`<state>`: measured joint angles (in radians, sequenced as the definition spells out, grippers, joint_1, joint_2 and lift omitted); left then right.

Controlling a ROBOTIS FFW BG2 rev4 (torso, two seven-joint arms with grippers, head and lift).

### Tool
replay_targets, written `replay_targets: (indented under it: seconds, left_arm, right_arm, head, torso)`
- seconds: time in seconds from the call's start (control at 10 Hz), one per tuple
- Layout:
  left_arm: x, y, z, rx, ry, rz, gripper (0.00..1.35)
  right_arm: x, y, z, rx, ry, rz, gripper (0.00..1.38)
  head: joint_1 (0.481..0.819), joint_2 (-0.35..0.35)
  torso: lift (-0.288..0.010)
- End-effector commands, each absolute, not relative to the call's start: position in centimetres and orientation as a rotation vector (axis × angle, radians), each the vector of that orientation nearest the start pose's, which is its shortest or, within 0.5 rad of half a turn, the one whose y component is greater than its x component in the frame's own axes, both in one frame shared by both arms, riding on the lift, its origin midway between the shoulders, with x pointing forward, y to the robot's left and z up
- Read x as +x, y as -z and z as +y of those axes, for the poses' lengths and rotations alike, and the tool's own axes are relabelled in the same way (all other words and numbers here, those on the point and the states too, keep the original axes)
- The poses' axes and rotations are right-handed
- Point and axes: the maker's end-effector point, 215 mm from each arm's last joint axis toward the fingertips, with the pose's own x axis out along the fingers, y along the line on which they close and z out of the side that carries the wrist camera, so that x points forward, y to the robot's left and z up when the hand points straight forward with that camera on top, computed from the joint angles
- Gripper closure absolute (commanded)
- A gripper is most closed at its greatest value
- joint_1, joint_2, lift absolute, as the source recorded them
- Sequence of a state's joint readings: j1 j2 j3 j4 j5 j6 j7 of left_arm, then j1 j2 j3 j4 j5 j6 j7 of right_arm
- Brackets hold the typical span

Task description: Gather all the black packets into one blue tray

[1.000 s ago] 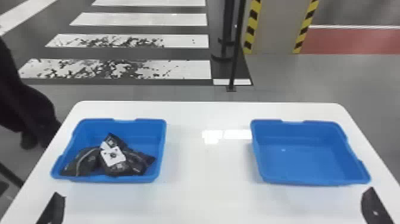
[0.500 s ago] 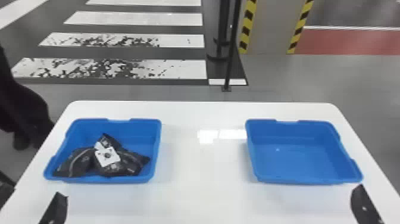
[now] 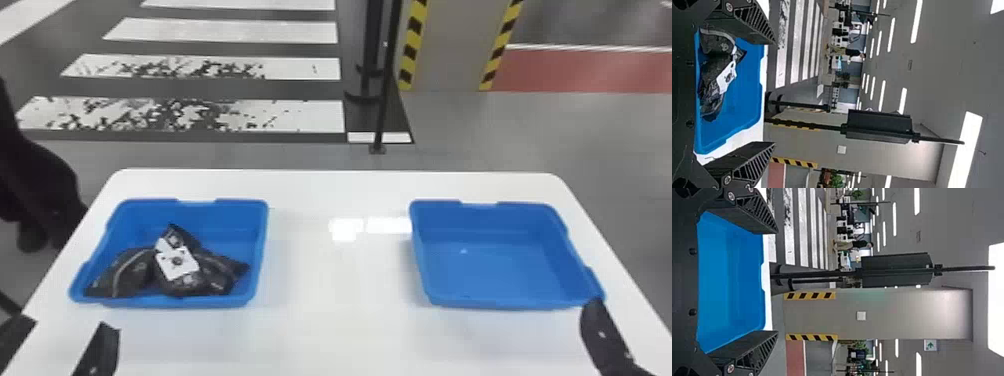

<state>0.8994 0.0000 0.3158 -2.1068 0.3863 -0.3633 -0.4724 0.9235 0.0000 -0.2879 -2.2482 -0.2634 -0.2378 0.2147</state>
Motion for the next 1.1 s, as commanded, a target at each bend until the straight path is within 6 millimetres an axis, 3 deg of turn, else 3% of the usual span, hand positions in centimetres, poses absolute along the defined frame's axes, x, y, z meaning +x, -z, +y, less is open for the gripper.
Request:
replay_targets:
  seconds: [0.0,1.0]
  left_arm:
    - [30.07,31.76,31.04,-0.112,0.144,-0.076,0.11]
    - [30.14,31.99,30.84,-0.139,0.143,-0.076,0.11]
  right_arm:
    - [31.67,30.01,-32.38,0.034,0.016,-0.024,0.11]
    - [31.78,29.81,-31.51,0.056,0.004,-0.030,0.11]
  head:
    - [0.695,-0.027]
    - [0.695,-0.015]
  torso:
    - [-0.110]
    - [-0.110]
